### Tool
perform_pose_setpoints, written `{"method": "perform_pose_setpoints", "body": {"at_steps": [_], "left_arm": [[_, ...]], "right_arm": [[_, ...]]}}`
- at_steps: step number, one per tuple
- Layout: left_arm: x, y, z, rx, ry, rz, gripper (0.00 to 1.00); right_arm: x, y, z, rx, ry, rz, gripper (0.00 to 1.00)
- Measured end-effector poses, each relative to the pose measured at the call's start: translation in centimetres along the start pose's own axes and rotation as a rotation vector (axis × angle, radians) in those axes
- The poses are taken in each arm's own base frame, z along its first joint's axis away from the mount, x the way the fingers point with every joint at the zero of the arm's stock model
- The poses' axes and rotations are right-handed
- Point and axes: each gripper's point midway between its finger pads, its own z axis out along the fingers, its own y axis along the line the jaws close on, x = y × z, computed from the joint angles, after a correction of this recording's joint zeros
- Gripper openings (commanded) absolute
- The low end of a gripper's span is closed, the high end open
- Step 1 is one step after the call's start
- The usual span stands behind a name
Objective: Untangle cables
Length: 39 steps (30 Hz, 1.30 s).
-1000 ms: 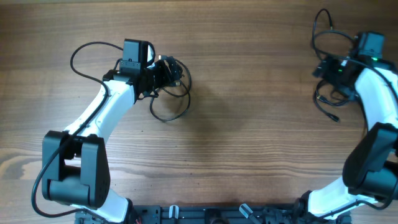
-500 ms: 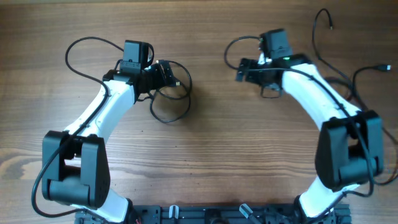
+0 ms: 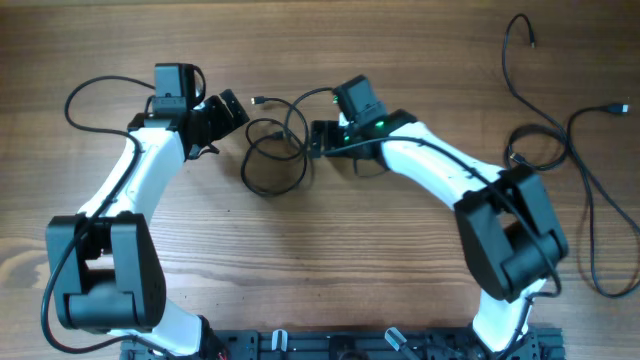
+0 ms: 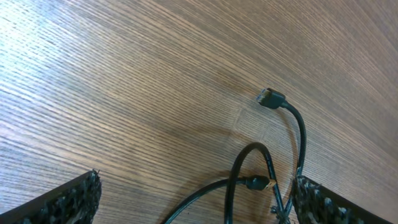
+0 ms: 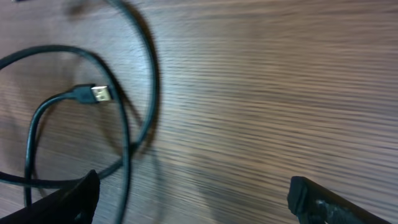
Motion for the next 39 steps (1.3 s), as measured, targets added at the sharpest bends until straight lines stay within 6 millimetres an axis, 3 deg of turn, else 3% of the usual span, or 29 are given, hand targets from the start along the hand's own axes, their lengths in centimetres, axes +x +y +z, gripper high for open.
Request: {"method": "perform_pose_setpoints", "body": {"at_steps": [9,16,18,20,21,25,28,32,33,34,39], "left_arm": [[0.0,0.0,0.0,0.016,0.009,-0.015,1.0],[0.0,0.0,0.0,0.016,0.009,-0.015,1.0],[0.0,0.0,0.0,0.016,0.009,-0.015,1.0],[0.0,0.0,0.0,0.016,0.009,-0.015,0.99],[0.0,0.0,0.0,0.015,0.01,-0.015,0.99],[0.1,0.0,0.0,0.014,0.012,-0.019,1.0],[0.1,0.0,0.0,0.014,0.013,-0.019,1.0],[0.1,0.0,0.0,0.014,0.012,-0.019,1.0],[0.1,0.0,0.0,0.014,0.012,-0.019,1.0],[0.1,0.0,0.0,0.014,0.012,-0.019,1.0],[0.1,0.0,0.0,0.014,0.012,-0.019,1.0]], "right_arm": [[2.3,5.5,3.1,-0.083,-0.016,-0.073,1.0],[2.9,7.4,3.7,-0.106,-0.017,-0.062,0.96],[2.9,7.6,3.8,-0.098,-0.023,-0.062,0.64],[3.2,7.4,4.2,-0.072,-0.022,-0.057,0.11],[3.4,7.0,4.4,-0.047,-0.02,-0.056,0.04],[3.9,4.8,4.4,0.052,0.0,-0.034,0.04],[4.4,2.8,3.2,0.129,0.035,-0.02,0.04],[3.0,-2.2,0.3,0.243,0.043,0.054,0.04],[1.2,-4.4,-1.4,0.278,0.007,0.101,0.04],[0.8,-5.5,-2.1,0.3,0.005,0.121,0.04],[0.6,-14.4,-5.4,0.493,0.051,0.27,0.05]]}}
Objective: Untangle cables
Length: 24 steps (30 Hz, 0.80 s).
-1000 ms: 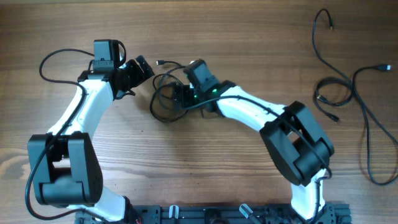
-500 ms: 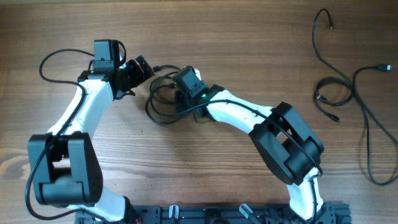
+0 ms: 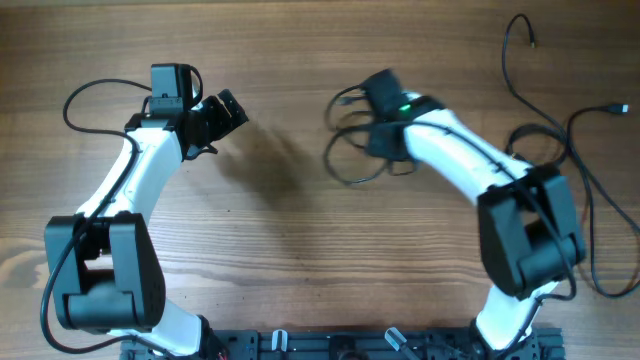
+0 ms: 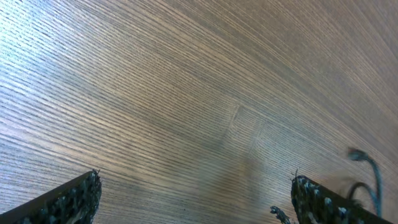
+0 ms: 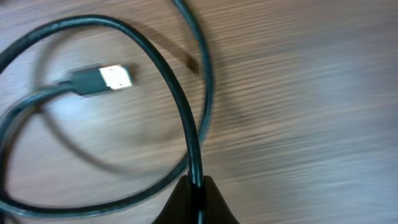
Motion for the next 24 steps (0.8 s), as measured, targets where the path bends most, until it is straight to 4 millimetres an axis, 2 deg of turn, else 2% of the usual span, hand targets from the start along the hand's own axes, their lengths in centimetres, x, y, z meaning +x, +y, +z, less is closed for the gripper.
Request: {"method": "perform_pose_setpoints", "body": {"at_steps": [2,6,7,8,9,10,11,14,24], "left_arm": [[0.0,0.0,0.0,0.0,0.0,0.0,1.0],[0.0,0.0,0.0,0.0,0.0,0.0,1.0],[0.0,0.0,0.0,0.0,0.0,0.0,1.0],[0.0,0.0,0.0,0.0,0.0,0.0,1.0],[0.0,0.0,0.0,0.0,0.0,0.0,1.0],[0.0,0.0,0.0,-0.001,0.0,0.0,1.0],[0.0,0.0,0.0,0.0,0.0,0.0,1.0],[0.0,0.0,0.0,0.0,0.0,0.0,1.0],[0.0,0.0,0.0,0.0,0.0,0.0,1.0]], "right_arm": [[-1.6,-2.9,0.5,0.041,-0.008,0.07,0.05],[-3.5,-7.3,1.2,0.086,-0.01,0.18,0.04],[-3.9,-8.2,1.3,0.093,-0.015,0.203,0.08],[-4.5,-8.8,1.4,0.093,-0.026,0.224,0.34],[-5.0,-9.3,1.5,0.092,-0.04,0.24,0.76],[-5.3,-9.6,1.6,0.091,-0.048,0.254,0.93],[-5.7,-9.9,1.6,0.089,-0.057,0.263,1.0],[-6.4,-10.2,1.7,0.082,-0.077,0.28,1.0],[-8.4,-9.2,1.5,0.028,-0.15,0.262,1.0]]}}
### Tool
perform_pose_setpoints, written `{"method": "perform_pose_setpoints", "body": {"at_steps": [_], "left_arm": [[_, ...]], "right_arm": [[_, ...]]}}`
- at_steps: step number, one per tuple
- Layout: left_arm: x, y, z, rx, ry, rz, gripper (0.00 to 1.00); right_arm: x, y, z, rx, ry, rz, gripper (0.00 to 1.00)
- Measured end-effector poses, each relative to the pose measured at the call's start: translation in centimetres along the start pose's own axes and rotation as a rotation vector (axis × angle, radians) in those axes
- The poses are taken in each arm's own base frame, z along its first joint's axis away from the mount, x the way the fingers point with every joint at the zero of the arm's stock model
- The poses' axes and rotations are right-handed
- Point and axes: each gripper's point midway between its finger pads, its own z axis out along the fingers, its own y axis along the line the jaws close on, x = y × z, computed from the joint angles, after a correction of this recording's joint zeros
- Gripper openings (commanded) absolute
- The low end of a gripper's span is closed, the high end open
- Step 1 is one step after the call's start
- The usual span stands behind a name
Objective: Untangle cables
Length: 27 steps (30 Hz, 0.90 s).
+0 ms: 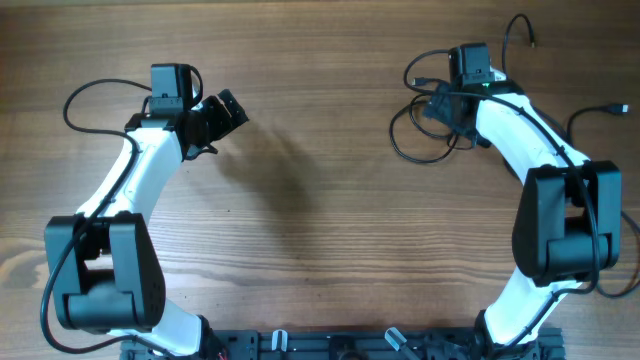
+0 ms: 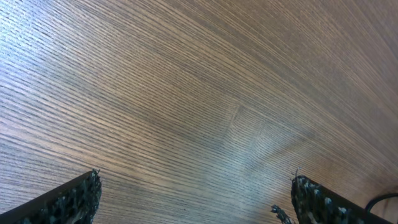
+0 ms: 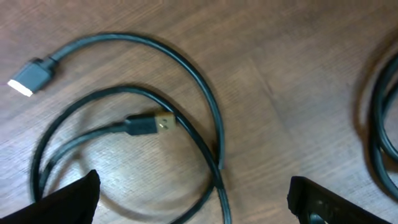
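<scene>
A black cable coil [image 1: 418,142] lies on the wooden table at the upper right. My right gripper [image 1: 433,106] hovers over it, open. In the right wrist view the coil's loops [image 3: 186,134] cross below the camera. They show a silver plug [image 3: 28,78] and a gold-tipped plug [image 3: 151,123]. One strand runs between the spread fingers of the right gripper [image 3: 194,186], and nothing is gripped. My left gripper [image 1: 225,110] stands open at the upper left, far from the coil. Under the left gripper [image 2: 196,186] there is only bare wood.
Two more black cables lie at the far right: a thin one [image 1: 519,60] near the top edge and a long one [image 1: 592,200] running down the right side. A wooden table [image 1: 300,220] carries everything. The arm bases stand at the front edge.
My right gripper was shut on the coil near the table's middle. It is now open at the upper right with the coil lying under it. The left arm has not moved.
The coil first lay in the middle between both open grippers, its plugs in the left wrist view. Then my right gripper was shut on a strand and the coil sat further right. Now the coil rests at the upper right, let go.
</scene>
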Motion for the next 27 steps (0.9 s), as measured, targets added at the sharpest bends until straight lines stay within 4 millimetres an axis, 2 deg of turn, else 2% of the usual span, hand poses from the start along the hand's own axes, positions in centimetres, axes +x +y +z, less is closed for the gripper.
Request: {"method": "perform_pose_setpoints", "body": {"at_steps": [11,27], "left_arm": [[0.0,0.0,0.0,0.0,0.0,0.0,1.0],[-0.5,-0.3,0.0,0.012,-0.019,0.004,1.0]], "right_arm": [[-1.4,1.1,-0.1,-0.044,-0.055,-0.003,1.0],[-1.5,1.1,-0.1,-0.046,-0.058,-0.002,1.0]]}}
